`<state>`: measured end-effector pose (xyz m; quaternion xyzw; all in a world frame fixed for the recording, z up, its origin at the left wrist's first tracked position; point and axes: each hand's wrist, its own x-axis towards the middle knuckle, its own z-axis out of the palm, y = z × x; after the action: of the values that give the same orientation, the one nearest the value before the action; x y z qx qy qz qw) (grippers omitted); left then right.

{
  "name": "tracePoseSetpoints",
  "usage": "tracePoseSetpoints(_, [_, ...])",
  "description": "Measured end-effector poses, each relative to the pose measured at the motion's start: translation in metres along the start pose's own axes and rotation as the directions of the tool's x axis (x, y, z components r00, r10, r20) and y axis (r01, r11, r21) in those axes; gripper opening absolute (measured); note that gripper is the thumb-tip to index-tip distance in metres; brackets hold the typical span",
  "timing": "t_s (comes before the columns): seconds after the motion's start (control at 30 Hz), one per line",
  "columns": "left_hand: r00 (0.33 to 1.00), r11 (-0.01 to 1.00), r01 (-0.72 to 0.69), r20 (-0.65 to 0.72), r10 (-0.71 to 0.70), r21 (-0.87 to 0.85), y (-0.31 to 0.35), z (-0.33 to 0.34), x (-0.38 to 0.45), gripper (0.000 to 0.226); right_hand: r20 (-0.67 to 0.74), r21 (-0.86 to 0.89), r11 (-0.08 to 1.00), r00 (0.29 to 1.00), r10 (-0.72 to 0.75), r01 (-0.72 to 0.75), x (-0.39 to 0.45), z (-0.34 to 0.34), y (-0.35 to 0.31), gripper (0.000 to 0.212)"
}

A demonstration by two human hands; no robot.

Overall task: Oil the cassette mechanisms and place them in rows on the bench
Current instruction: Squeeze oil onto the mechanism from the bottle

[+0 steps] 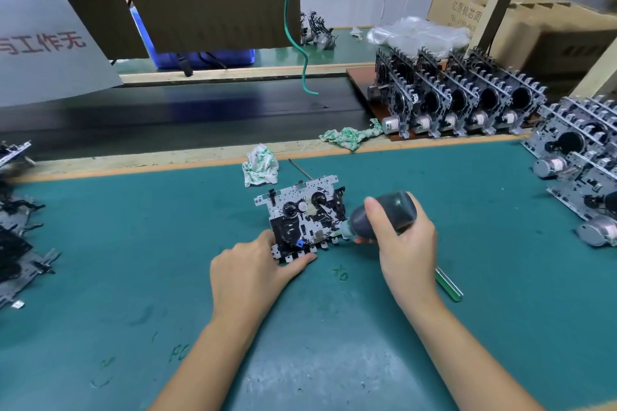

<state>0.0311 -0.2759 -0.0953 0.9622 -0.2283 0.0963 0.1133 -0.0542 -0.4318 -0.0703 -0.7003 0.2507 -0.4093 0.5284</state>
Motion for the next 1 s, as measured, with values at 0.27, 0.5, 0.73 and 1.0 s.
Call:
tracePoseSetpoints(0.27, [1.0,1.0,0.006,0.016,-0.006,0.011,0.0,0.001,0.001,0.07,-0.01,-0.018,0.998,0.999,-0.053,0.052,0.0,-0.001,0.003,0.042])
tracePoseSetpoints(0.5, [1.0,1.0,-0.003,0.004,0.003,0.007,0.0,0.001,0.001,0.068,-0.043,0.015,0.997,0.996,-0.076,0.077,-0.001,-0.002,0.002,0.04])
tracePoseSetpoints(0.73, [1.0,0.998,-0.001,-0.011,0.0,-0.058,-0.001,-0.002,0.0,0.067,-0.12,0.204,0.979,0.993,0.022,0.003,0.011,-0.009,0.0,0.024])
tracePoseSetpoints(1.0, [0.999,0.924,0.05,0.026,-0.043,-0.38,-0.014,-0.035,-0.005,0.037,-0.029,0.188,0.977,0.994,0.109,-0.101,0.022,-0.012,0.014,0.026])
